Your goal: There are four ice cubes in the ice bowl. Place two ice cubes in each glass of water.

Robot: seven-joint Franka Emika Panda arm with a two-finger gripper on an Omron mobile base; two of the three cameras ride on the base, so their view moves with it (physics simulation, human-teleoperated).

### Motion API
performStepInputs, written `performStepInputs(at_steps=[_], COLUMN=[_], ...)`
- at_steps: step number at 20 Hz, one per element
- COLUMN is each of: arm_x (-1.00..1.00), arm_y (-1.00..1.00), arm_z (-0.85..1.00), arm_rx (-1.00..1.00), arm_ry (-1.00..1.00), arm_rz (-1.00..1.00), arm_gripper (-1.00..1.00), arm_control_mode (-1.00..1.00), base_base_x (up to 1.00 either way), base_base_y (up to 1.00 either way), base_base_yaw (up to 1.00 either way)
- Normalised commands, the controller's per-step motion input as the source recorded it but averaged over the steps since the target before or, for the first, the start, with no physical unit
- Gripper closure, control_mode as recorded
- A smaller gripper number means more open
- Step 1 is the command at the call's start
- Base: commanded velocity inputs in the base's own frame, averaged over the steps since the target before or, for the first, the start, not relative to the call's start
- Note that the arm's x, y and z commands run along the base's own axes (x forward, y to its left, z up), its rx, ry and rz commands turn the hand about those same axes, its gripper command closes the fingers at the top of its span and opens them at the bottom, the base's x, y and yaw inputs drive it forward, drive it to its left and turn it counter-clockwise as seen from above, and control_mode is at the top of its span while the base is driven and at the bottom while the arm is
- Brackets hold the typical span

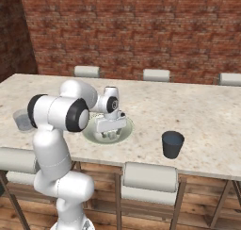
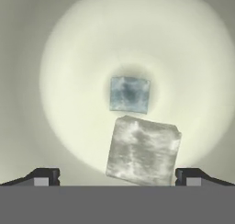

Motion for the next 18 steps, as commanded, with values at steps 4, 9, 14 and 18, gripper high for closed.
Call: performStepInputs(at_steps=[4,9,14,18], arm_x=[0.01,0.01,0.06,0.13], arm_y=[0.00,0.00,0.01,0.02], arm_z=[-0.02,-0.06,-0.06,-0.01], arm_rx=[0.05,0.04,0.03,0.04], arm_ry=[-0.09,-0.07,-0.04,-0.06], arm_rz=[0.00,0.00,0.00,0.00], arm_gripper=[-1.00,-1.00,-1.00,-1.00], arm_control_mode=[-1.00,-1.00,-1.00,-1.00], base_base_x=[0.00,0.00,0.00,0.00], base_base_y=[0.00,0.00,0.00,0.00], base_base_yaw=[0.00,0.00,0.00,0.00])
